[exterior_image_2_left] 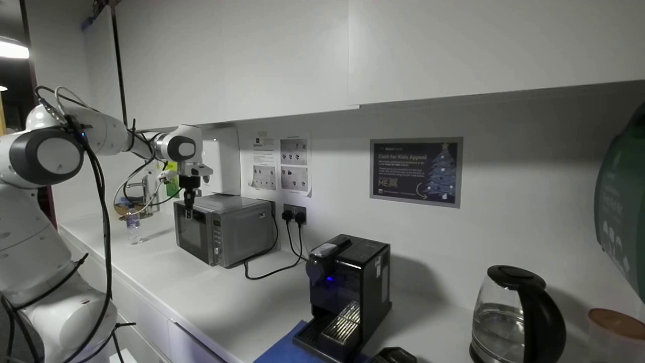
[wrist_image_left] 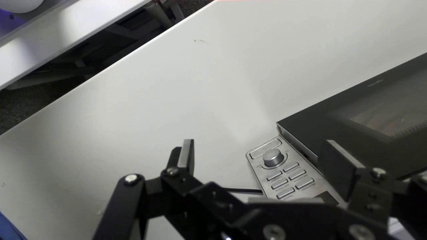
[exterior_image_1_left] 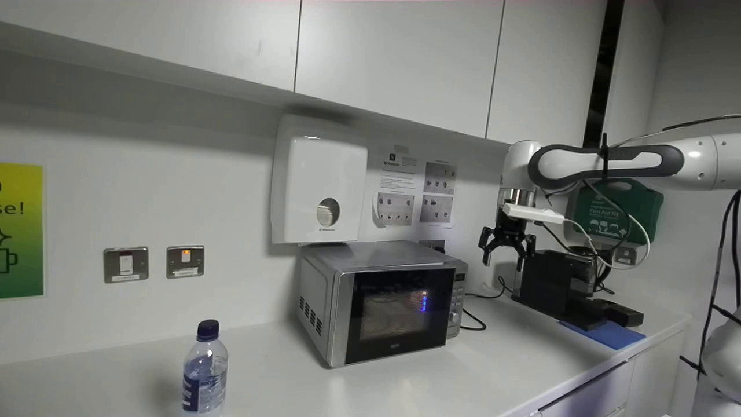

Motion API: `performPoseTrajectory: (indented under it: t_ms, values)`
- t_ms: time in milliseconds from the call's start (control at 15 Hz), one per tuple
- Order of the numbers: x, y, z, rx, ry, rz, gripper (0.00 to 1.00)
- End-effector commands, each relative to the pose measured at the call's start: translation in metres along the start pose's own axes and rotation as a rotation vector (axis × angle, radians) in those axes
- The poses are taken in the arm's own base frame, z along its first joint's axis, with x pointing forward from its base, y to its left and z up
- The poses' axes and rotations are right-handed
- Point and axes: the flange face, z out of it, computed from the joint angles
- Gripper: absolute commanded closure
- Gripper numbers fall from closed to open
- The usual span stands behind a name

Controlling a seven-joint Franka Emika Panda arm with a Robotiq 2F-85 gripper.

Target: Open the door of the microwave

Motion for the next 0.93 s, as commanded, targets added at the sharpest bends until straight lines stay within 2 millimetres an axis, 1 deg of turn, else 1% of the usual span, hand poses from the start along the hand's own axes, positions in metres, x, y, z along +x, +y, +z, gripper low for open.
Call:
performPoseTrajectory:
  t_ms: [0, 200, 467, 667, 867]
  values:
    - [-0.002, -0.009, -0.012, 0.04, 0.03, 0.079, 0.0]
    - [-0.002, -0.019, -0.009, 0.026, 0.063, 0.172, 0.0]
    - [-0.004, -0.036, 0.0, 0.003, 0.074, 0.259, 0.0]
    - [0.005, -0.048, 0.006, 0.004, 0.101, 0.327, 0.0]
    - [0.018, -0.061, 0.01, 0.025, 0.124, 0.404, 0.0]
